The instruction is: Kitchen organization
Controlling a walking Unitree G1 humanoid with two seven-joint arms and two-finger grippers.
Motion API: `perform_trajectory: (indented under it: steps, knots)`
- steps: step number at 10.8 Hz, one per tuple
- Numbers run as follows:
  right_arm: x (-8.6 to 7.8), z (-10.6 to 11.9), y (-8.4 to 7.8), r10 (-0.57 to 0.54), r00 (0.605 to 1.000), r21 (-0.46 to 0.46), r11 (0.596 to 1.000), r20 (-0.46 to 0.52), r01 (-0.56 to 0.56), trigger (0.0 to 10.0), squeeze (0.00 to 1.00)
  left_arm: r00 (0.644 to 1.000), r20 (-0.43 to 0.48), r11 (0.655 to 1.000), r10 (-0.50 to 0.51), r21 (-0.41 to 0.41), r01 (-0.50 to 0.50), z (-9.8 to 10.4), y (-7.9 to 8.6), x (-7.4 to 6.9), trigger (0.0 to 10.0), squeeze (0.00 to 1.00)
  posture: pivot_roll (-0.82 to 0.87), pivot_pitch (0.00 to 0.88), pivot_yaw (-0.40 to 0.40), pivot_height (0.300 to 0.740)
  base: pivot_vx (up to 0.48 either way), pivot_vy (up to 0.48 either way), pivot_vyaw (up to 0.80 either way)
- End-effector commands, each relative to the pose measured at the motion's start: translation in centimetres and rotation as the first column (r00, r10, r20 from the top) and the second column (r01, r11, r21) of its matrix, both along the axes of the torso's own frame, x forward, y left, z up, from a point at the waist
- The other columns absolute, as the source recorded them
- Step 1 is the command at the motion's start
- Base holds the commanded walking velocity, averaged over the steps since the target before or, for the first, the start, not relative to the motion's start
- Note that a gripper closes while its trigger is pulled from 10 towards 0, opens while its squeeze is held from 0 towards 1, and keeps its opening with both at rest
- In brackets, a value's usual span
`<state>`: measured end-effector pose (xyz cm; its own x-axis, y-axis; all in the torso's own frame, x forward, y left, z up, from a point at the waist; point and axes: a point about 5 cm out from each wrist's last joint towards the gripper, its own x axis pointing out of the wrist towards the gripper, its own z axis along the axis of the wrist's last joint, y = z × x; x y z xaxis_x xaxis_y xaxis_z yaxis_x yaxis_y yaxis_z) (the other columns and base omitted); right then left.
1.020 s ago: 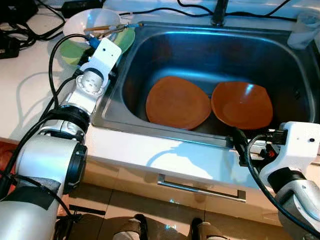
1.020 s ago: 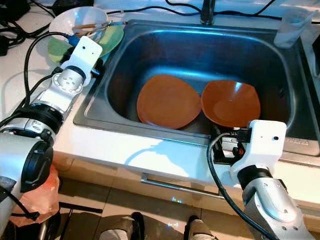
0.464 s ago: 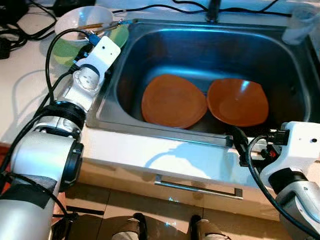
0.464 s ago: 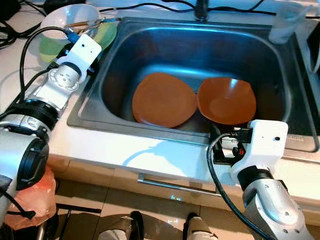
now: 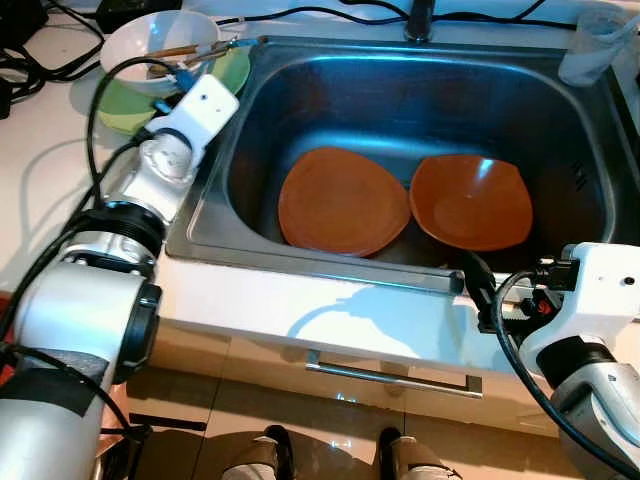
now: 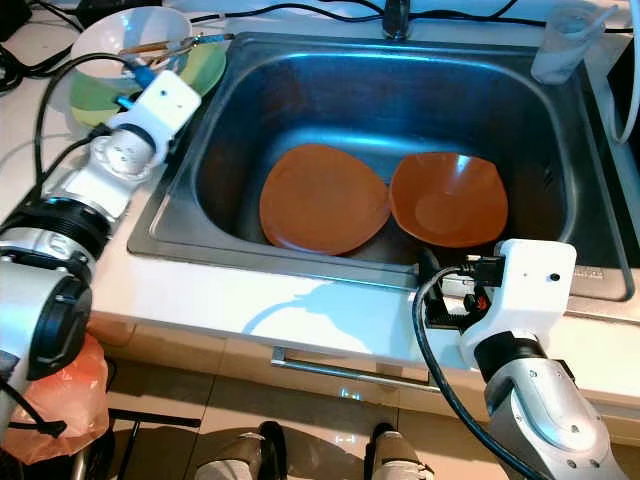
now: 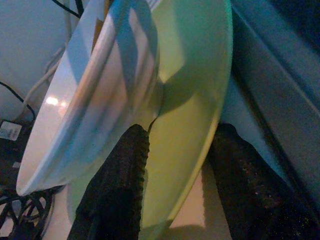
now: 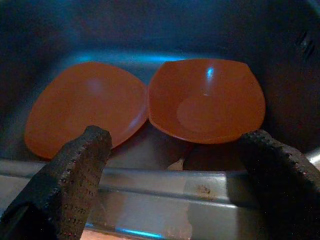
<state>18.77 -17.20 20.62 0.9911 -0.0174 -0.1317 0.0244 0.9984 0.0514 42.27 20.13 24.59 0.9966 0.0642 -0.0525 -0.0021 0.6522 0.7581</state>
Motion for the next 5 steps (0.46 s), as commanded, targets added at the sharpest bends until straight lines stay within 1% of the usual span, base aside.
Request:
perform_trajectory:
  steps: [1,5]
  knots:
    - [-0.41,-0.54,-0.43,-0.024,0.999,-0.003,1.0,-0.043,0.024,10.0,0.0,0.99,-0.137,1.0,0.017,0.01,-0.016,-3.31,0.52,-0.58,0.0,0.0,-0.28,0.275,0.071,0.74,0.0,0.0,0.0]
    - [-0.46,-0.62,-0.54,-0.027,0.999,-0.005,1.0,-0.047,0.027,10.0,0.0,0.988,-0.152,1.0,0.026,0.017,-0.024,-3.61,1.08,-0.74,0.0,0.0,-0.28,0.277,0.069,0.74,0.0,0.0,0.0]
